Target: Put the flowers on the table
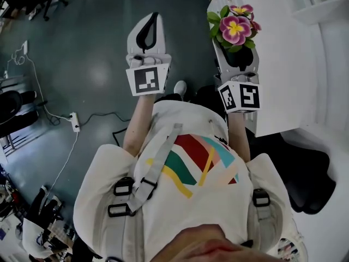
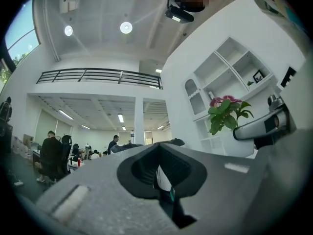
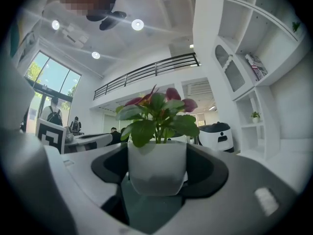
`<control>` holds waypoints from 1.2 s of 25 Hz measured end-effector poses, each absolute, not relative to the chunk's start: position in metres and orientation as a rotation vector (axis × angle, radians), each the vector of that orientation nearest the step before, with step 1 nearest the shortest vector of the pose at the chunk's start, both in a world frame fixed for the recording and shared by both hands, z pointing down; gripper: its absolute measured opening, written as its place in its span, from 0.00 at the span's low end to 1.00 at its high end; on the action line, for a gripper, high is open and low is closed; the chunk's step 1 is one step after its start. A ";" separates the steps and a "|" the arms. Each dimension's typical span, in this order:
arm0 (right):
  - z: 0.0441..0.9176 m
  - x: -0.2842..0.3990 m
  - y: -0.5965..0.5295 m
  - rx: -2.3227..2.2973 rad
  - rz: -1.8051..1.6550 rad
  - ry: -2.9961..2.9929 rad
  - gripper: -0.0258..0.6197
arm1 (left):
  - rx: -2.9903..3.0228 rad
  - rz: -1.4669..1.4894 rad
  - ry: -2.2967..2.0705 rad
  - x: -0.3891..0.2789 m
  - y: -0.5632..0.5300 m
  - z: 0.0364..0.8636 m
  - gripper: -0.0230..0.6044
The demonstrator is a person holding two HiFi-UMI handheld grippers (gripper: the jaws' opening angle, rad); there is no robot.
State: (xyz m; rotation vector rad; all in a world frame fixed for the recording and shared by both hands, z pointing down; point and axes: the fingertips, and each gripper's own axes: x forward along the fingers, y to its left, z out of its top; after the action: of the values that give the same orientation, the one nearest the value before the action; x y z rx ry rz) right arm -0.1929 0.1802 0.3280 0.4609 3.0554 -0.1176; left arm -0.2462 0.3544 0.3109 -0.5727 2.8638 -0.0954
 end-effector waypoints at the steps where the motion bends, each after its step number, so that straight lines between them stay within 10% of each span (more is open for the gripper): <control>1: 0.328 -0.196 0.175 0.452 -0.127 3.055 0.54 | -0.574 -0.098 2.866 -0.249 0.351 0.310 0.04; 30: 0.326 -0.131 -0.092 -0.280 -0.160 3.018 0.54 | -1.277 -0.012 2.596 -0.240 0.023 0.299 0.04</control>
State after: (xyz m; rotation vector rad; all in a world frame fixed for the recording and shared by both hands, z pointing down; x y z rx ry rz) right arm -0.1311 -0.0924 0.3259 -0.2804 3.0178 -0.1600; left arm -0.2403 0.0231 0.2985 -1.2766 2.5959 -0.0119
